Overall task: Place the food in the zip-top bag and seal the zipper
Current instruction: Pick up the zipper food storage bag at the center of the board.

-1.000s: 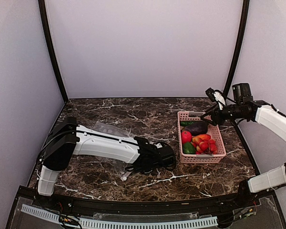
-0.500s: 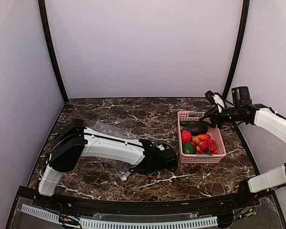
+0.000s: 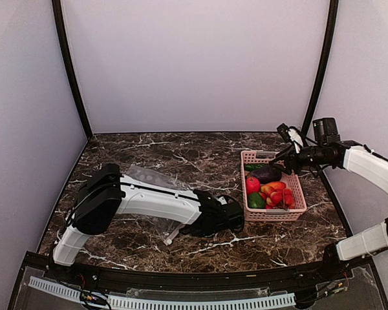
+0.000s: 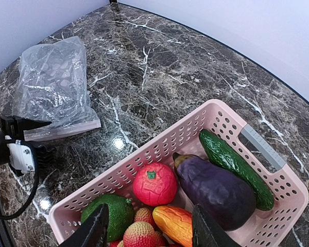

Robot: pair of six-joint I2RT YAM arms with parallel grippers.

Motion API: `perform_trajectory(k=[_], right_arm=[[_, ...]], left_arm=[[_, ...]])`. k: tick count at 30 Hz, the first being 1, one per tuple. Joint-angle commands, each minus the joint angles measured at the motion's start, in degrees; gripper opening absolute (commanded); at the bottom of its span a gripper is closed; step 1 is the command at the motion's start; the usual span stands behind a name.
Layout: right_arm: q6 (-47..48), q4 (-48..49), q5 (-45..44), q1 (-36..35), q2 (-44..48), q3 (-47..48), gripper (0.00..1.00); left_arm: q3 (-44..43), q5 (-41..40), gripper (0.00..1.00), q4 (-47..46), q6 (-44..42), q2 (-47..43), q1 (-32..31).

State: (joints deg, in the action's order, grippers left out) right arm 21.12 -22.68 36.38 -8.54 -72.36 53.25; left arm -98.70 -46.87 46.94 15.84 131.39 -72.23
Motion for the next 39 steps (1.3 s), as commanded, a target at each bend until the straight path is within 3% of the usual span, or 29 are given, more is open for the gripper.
perform_trajectory(k=[1, 14, 19, 24, 29, 34, 39], right_arm=[[0.1, 1.0, 1.1, 0.4, -0.8, -0.4, 0.52], [0.3, 0.8, 1.7, 0.3, -1.6, -0.3, 0.52], [0.4, 0.7, 1.8, 0.3, -1.6, -0.3, 0.52], [0.6, 0.6, 1.9, 0.3, -1.3, -0.4, 0.52], [-0.2, 0.6, 3.4, 0.3, -1.8, 0.3, 0.52], [-5.8, -2.7, 8.1, -0.1, -4.8, 8.0, 0.51], [-9.5, -8.9, 8.1, -5.0, -12.4, 22.8, 0.51]], left_arm=[[-1.4, -0.1, 0.54, 3.0, 0.7, 2.3, 0.5], [-3.6, -5.1, 0.41, 8.5, 4.1, 3.0, 1.0], [-3.4, -6.7, 0.27, 9.5, 4.6, 2.9, 1.6], [-3.5, -8.4, 0.07, 11.7, 5.8, 1.9, 2.4], [-3.5, -10.2, 0.01, 13.6, 6.6, -1.2, 3.7], [-3.1, -8.9, 0.01, 12.3, 4.8, -7.1, 6.0], [-4.2, -4.8, 0.01, 7.6, 1.1, -14.5, 8.2]])
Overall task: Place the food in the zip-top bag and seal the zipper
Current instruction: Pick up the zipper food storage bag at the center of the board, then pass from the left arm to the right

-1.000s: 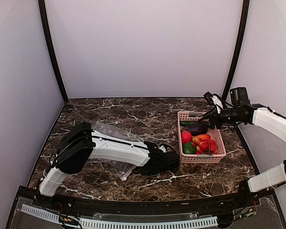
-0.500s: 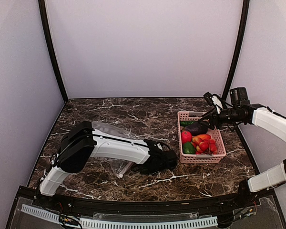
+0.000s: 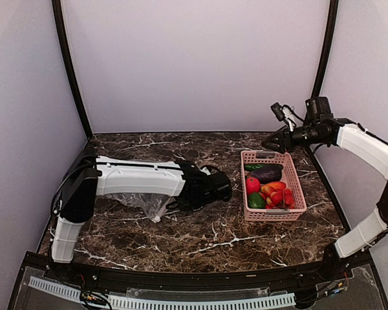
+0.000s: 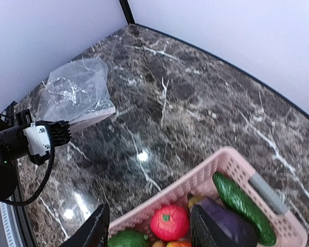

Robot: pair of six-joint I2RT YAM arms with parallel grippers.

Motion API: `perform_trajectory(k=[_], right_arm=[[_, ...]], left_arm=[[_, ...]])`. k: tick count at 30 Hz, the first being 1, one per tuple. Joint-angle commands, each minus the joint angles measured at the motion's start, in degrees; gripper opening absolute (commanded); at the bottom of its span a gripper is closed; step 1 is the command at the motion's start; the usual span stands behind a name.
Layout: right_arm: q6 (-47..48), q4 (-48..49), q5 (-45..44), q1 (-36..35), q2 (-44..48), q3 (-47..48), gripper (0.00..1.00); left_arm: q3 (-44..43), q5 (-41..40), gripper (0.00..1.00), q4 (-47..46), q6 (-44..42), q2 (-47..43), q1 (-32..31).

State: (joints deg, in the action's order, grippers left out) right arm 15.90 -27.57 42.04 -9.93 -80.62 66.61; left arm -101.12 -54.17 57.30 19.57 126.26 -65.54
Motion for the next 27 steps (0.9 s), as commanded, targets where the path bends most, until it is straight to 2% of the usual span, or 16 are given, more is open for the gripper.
perform_trajectory(k=[1, 7, 13, 18, 27], right_arm=[[-5.2, -4.5, 2.2, -4.8, -5.4, 11.5, 0.51], [-13.1, -4.9, 4.7, -11.9, -13.6, 20.4, 0.52], [-17.2, -3.3, 6.3, -17.9, -18.1, 24.9, 0.54], [-22.2, -1.3, 4.2, -19.0, -19.5, 25.9, 0.63], [-26.6, 1.3, 1.8, -19.7, -23.9, 28.1, 0.62]], left_arm=[[-2.3, 3.1, 0.01, -4.1, -2.9, -9.9, 2.0], [-7.5, 7.8, 0.01, -11.7, -1.4, -12.7, 2.7], [-7.1, 10.4, 0.01, -22.3, -0.9, -13.2, 3.1], [-7.3, 10.6, 0.01, -27.0, -1.1, -13.3, 3.4], [-5.1, 14.8, 0.01, -33.0, -1.1, -15.0, 3.4]])
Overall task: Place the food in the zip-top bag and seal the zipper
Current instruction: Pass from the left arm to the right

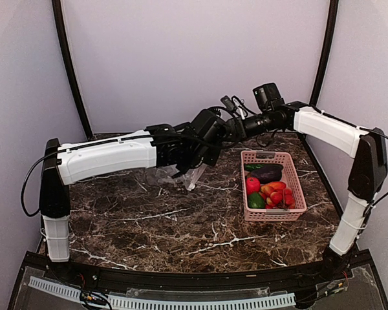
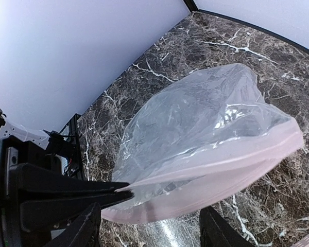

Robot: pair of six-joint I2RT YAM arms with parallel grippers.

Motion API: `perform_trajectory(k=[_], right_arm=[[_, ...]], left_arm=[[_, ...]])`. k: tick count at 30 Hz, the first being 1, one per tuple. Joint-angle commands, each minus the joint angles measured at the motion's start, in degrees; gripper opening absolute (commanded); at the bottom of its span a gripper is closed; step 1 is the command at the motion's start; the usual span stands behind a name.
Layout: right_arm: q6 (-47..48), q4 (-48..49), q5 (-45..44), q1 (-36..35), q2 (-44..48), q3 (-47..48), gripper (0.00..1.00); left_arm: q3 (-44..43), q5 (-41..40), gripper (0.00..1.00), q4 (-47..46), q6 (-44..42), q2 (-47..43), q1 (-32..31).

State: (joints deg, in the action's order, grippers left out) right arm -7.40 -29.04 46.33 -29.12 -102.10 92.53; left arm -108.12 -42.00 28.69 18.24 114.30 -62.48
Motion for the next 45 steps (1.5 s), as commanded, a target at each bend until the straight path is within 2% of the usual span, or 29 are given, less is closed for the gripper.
perform_trajectory(k=[1, 4, 6, 9, 14, 17, 21, 23, 24, 25, 33, 36, 37, 39, 40, 42, 45], right_arm=[[-4.1, 2.9, -3.8, -0.5, -2.7, 2.6, 0.61], [-5.4, 3.6, -4.2, -0.5, -3.0, 2.8, 0.54], [-6.1, 4.6, -3.9, -0.5, -2.9, 2.2, 0.44], [-7.0, 5.4, -3.4, -0.5, -3.3, 1.2, 0.23], [-8.3, 5.9, -4.1, -0.4, -3.7, 0.4, 0.0], [-8.6, 5.8, -4.9, -0.4, -4.0, 0.8, 0.0], [-8.9, 5.2, -10.0, -0.4, -3.7, 0.4, 0.01], [-9.3, 5.5, -10.7, -0.3, -3.5, 0.3, 0.36], [-9.9, 6.0, -9.1, -0.2, -3.6, 0.4, 0.44], [-10.4, 6.8, -6.8, -0.3, -4.0, 0.7, 0.47], [-15.8, 11.0, 5.2, -0.9, -7.8, 3.1, 0.51], [-16.8, 12.2, 6.8, -1.2, -8.1, 2.3, 0.44], [-17.0, 11.9, 5.6, -1.3, -8.1, 2.1, 0.37], [-17.0, 9.5, -0.3, -1.2, -7.3, 1.8, 0.1], [-16.9, 7.9, -4.5, -1.1, -6.5, 1.6, 0.0], [-17.5, 4.8, -13.7, -0.9, -5.1, 1.1, 0.0], [-17.5, 3.2, -18.3, -0.4, -3.4, 0.7, 0.0]], left_arm=[[2.5, 2.5, 0.01, -5.6, 0.4, -3.4, 0.3], [4.9, 2.1, 0.01, -7.3, 0.6, -5.2, 0.3], [6.1, 2.1, 0.01, -8.2, 0.8, -6.0, 0.3], [7.9, 2.0, 0.01, -9.2, 1.1, -7.0, 0.3], [10.5, 0.0, 0.01, -10.6, 1.0, -8.4, 0.3], [11.6, -0.6, 0.01, -11.1, 0.9, -9.4, 0.3], [13.3, -3.3, 0.01, -12.2, 1.1, -11.0, 0.3], [14.6, -3.5, 0.01, -13.5, 0.9, -12.0, 0.3], [15.4, -3.2, 0.01, -14.7, 0.7, -12.4, 0.3], [15.6, -2.5, 0.01, -15.3, 0.2, -12.4, 0.3], [15.9, -1.3, 0.01, -17.6, 0.6, -12.2, 0.3], [16.5, -1.2, 0.01, -18.0, 0.9, -12.4, 0.3], [16.6, -1.3, 0.01, -18.1, 0.9, -12.3, 0.3], [16.8, -2.9, 0.01, -17.5, 0.9, -12.3, 0.3], [16.8, -5.2, 0.01, -17.0, 1.0, -12.3, 0.3], [16.7, -8.8, 0.01, -15.1, 1.5, -12.6, 0.4], [16.9, -12.5, 0.01, -11.1, 3.4, -13.6, 0.8]])
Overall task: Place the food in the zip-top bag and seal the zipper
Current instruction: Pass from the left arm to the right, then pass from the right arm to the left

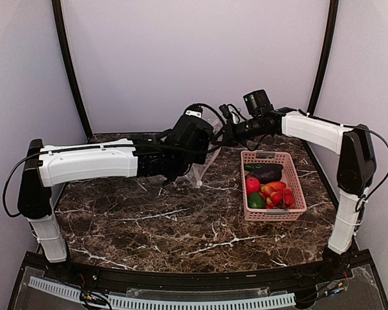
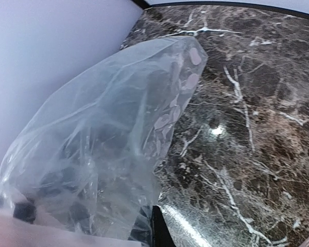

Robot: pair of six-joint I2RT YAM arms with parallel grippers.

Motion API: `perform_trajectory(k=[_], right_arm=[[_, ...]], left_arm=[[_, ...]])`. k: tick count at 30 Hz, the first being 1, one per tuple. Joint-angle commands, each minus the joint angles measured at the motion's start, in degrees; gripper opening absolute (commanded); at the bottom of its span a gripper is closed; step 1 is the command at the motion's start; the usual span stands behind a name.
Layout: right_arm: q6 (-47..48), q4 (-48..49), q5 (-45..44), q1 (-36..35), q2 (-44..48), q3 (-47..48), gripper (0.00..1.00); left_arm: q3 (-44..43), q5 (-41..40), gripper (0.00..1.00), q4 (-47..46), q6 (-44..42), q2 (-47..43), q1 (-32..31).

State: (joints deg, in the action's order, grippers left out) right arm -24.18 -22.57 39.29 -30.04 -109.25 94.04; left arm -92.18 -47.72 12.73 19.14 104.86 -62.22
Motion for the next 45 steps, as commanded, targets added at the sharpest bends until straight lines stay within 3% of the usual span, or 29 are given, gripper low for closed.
perform_trajectory(k=[1, 5, 7, 8, 10, 12, 17, 19, 24, 31, 34, 38, 45], right_arm=[[-1.0, -3.5, -11.6, 0.5, 4.0, -0.9, 0.0], [-1.4, -3.0, -11.2, 0.3, 4.5, -0.8, 0.0], [-2.3, -2.6, -10.8, 0.1, 4.5, -0.5, 0.0], [-3.1, -2.6, -11.5, -0.1, 4.4, -0.1, 0.0], [-4.0, -3.1, -13.0, -0.4, 4.4, 0.8, 0.0], [-4.5, -3.8, -13.8, -0.7, 4.4, 1.8, 0.0], [-4.3, -3.8, -15.0, -1.4, 5.5, 1.6, 0.0], [-4.2, -3.6, -15.1, -1.7, 5.9, 1.4, 0.0], [-4.4, -3.2, -13.5, -1.8, 7.1, 1.1, 0.0], [-3.9, -1.5, -11.4, -1.8, 9.1, -0.9, 0.0], [-2.9, -1.5, -11.8, -1.8, 9.2, -1.7, 0.0], [-2.4, -4.9, -19.6, -1.6, 9.1, -3.3, 0.0], [-1.0, -5.4, -18.8, 1.2, 9.2, -6.9, 0.0]], left_arm=[[1.1, -7.5, 0.01, 5.5, 3.4, -4.4, 0.7], [4.0, -2.7, 0.04, -1.6, 1.5, -5.7, 0.8], [6.1, 3.3, 0.21, -6.7, -0.5, -6.2, 0.8], [6.9, 7.8, 0.41, -8.3, -1.5, -6.4, 0.8], [7.3, 13.4, 0.61, -11.6, -2.9, -6.1, 0.8], [7.1, 17.0, 0.73, -13.2, -3.6, -5.5, 0.8], [4.6, 19.6, 0.8, -13.8, -5.8, -3.3, 0.8], [1.2, 19.6, 0.8, -10.2, -6.9, -1.2, 0.8], [-7.1, 7.1, 0.76, 1.7, -4.9, 4.0, 0.8], [-11.8, -1.1, 0.7, 5.4, -7.9, 9.3, 1.1], [-13.3, -4.1, 0.54, 7.2, -7.1, 9.6, 1.3], [-12.0, -9.8, 0.34, 4.5, -8.5, 6.8, 1.4], [-4.3, -16.1, 0.11, -6.9, -17.5, 0.2, 1.5]])
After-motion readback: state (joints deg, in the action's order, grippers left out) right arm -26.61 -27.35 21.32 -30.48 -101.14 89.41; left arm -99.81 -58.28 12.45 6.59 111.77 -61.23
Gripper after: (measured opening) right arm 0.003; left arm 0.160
